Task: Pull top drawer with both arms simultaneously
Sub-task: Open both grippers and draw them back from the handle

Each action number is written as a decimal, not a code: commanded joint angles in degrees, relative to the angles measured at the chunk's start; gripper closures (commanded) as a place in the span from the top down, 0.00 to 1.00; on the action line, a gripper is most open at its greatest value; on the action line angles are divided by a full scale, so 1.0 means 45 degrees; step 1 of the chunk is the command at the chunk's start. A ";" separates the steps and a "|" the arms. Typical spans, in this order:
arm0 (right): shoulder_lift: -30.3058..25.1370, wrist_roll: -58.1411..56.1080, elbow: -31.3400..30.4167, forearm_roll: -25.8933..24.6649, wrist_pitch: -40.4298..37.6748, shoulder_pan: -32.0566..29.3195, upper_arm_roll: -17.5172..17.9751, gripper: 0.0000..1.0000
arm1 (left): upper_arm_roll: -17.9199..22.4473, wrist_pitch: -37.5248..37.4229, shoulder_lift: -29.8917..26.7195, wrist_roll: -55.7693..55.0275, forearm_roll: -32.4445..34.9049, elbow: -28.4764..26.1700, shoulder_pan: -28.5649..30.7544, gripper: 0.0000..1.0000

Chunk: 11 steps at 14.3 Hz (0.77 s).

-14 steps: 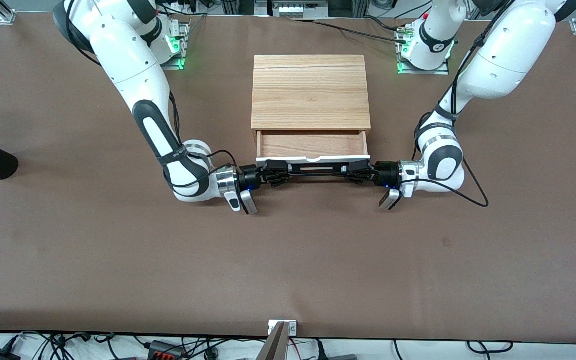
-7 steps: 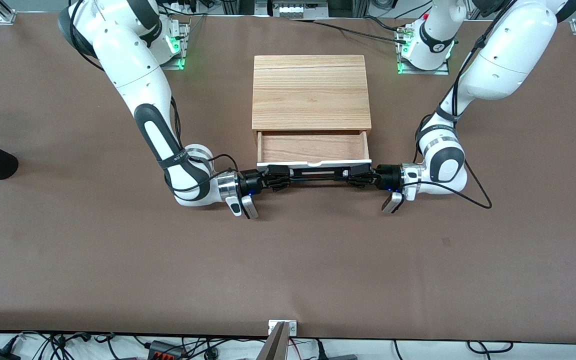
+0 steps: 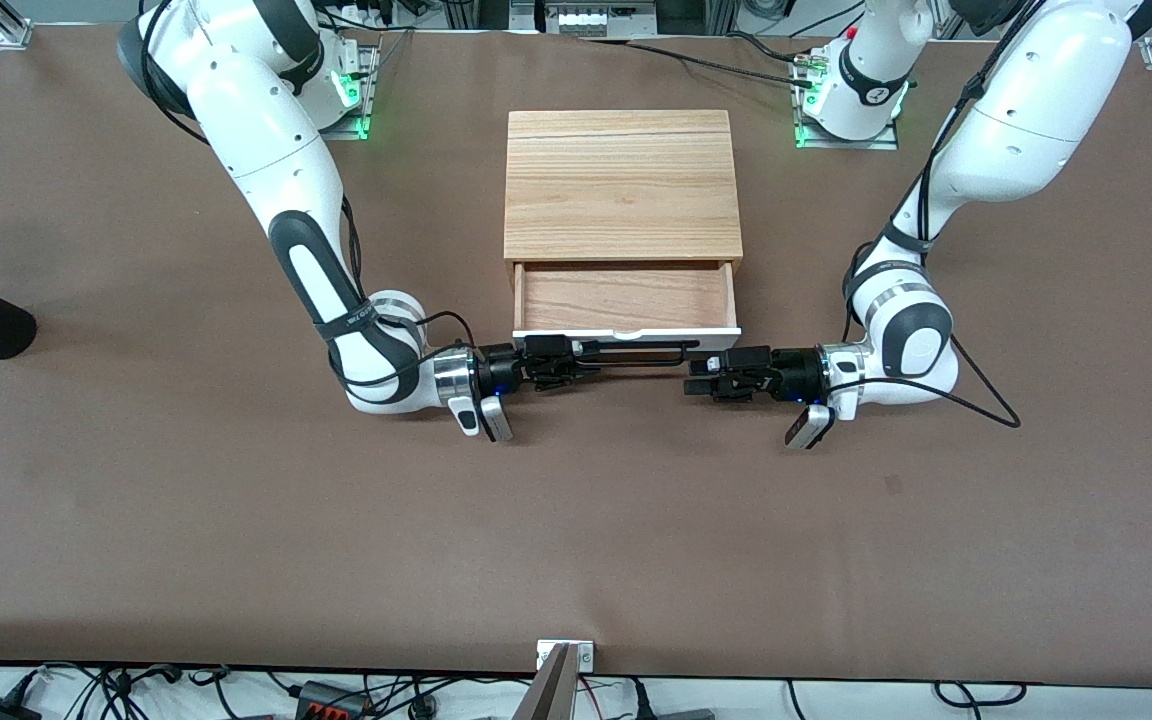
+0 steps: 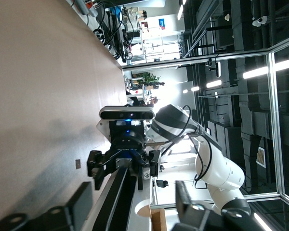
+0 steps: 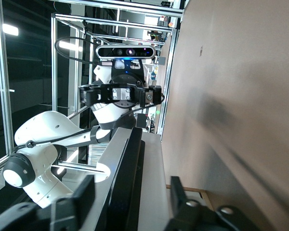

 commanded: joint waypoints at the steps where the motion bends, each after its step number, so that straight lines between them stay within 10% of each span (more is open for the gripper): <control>1: 0.0165 0.0249 0.0392 0.0030 0.0026 0.0104 -0.0060 1.00 | 0.0099 -0.0085 0.0030 -0.0073 0.0330 0.0409 -0.0078 1.00; 11: -0.0089 0.3622 0.2166 -0.2114 -0.0285 -0.0538 -0.0529 1.00 | 0.0373 -0.0626 -0.0263 -0.2840 0.9173 0.4701 0.1893 1.00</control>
